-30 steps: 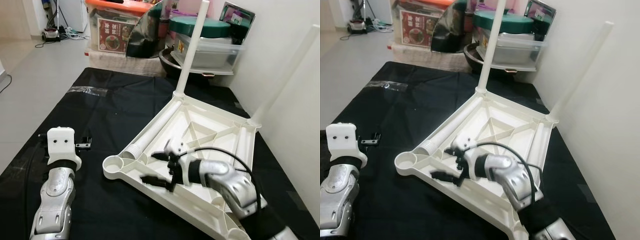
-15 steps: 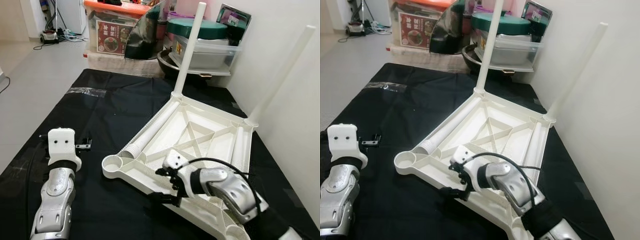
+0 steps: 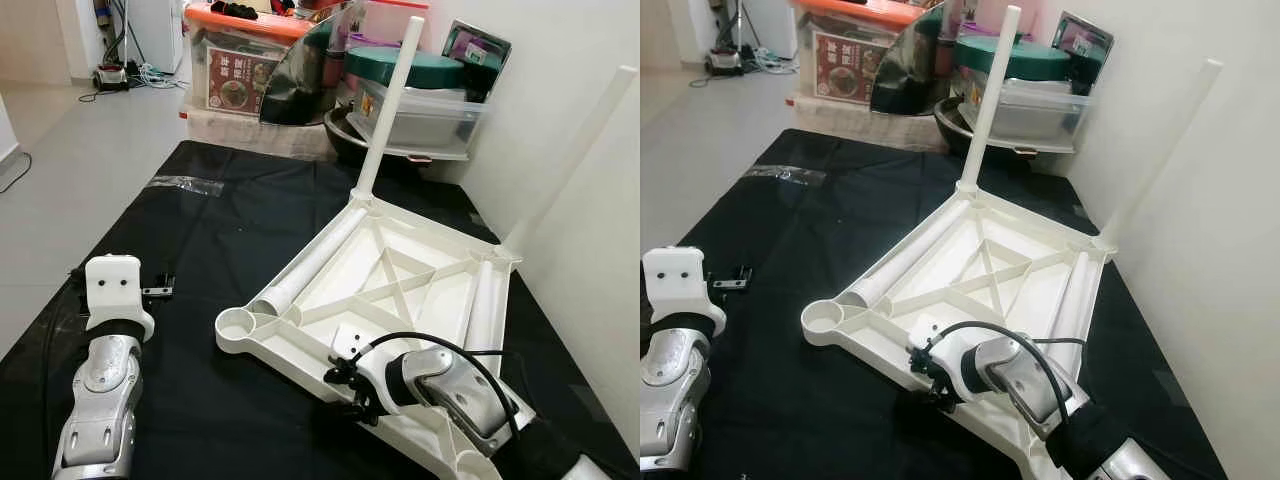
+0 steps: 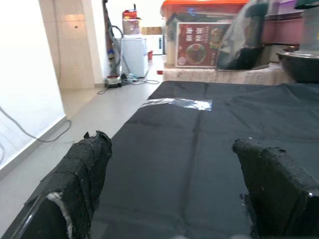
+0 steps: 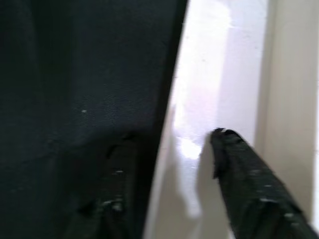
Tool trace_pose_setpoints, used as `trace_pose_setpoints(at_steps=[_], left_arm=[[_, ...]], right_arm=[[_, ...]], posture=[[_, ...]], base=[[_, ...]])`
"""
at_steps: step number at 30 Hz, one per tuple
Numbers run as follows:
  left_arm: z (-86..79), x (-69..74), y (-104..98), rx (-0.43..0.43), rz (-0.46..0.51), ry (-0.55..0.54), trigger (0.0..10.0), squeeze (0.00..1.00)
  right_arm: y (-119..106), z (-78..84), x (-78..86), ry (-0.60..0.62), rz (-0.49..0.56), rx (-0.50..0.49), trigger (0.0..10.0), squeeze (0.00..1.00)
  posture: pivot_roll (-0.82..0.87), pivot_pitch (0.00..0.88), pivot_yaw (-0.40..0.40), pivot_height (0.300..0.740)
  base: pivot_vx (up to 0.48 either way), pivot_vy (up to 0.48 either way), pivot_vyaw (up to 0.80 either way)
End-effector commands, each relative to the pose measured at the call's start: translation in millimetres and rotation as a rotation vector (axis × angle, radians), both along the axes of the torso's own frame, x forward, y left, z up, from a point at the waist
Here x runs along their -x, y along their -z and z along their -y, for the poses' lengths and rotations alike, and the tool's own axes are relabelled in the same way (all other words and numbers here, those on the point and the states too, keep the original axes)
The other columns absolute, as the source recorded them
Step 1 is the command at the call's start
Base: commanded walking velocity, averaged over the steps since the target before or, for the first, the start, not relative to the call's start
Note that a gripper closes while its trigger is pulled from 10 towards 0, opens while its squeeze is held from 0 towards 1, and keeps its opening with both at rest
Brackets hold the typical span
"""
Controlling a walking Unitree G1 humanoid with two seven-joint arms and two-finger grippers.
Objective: Building children table
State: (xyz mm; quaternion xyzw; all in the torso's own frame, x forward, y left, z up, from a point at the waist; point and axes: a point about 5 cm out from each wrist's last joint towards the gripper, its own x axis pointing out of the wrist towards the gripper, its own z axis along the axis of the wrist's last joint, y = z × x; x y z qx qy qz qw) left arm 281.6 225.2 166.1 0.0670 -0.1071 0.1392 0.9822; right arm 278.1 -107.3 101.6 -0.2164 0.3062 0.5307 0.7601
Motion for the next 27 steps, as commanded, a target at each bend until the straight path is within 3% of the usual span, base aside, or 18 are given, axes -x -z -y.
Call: trace_pose_setpoints(at_steps=[1,7,11,12,14,15,18,23,27], left_arm=[[0.7,-0.8,3.8,-0.005,-0.011,0.003,10.0,0.0],[0.6,-1.9,2.2,-0.009,-0.007,0.005,10.0,0.0],[-1.4,-2.4,1.3,-0.014,-0.004,0.001,10.0,0.0],[-1.4,-2.4,1.3,-0.014,-0.004,0.001,10.0,0.0],[-1.6,-2.6,0.9,-0.015,-0.004,0.001,10.0,0.0],[-1.6,-2.6,0.9,-0.015,-0.004,0.001,10.0,0.0],[-0.9,-3.1,0.5,-0.015,-0.003,0.004,10.0,0.0],[0.8,-3.4,0.0,-0.013,0.0,0.006,10.0,0.0],[1.7,-3.1,-0.1,-0.011,0.0,0.006,10.0,0.0]], right_arm=[[19.0,9.4,2.6,0.05,-0.053,0.072,0.0,0.0],[18.0,11.6,-2.9,0.029,0.011,0.078,0.0,0.0],[6.2,8.7,2.4,-0.201,0.176,0.047,0.0,0.0],[6.2,8.7,2.4,-0.201,0.176,0.047,0.0,0.0],[-1.7,10.4,9.4,-0.4,0.304,0.048,0.0,0.0],[-1.7,10.4,9.4,-0.4,0.304,0.048,0.0,0.0],[-10.9,14.8,18.3,-0.598,0.361,0.032,0.0,0.0],[-15.3,19.3,21.0,-0.721,0.418,0.031,0.0,0.0],[-16.4,16.0,15.9,-0.731,0.471,0.023,0.0,0.0]], posture=[[0.12,0.0,-0.179,0.74],[0.13,0.0,-0.179,0.74],[0.13,0.0,-0.174,0.74],[0.13,0.0,-0.174,0.74],[0.12,0.0,-0.172,0.74],[0.12,0.0,-0.172,0.74],[0.12,0.0,-0.172,0.74],[0.12,0.0,-0.177,0.74],[0.12,0.0,-0.176,0.74]], base=[[0.0,0.0,0.0],[0.0,0.0,0.0],[0.0,0.0,0.0],[0.0,0.0,0.0],[0.0,0.0,0.0],[0.0,0.0,0.0],[0.0,0.0,0.0],[0.0,0.0,0.0],[0.0,0.0,0.0]])
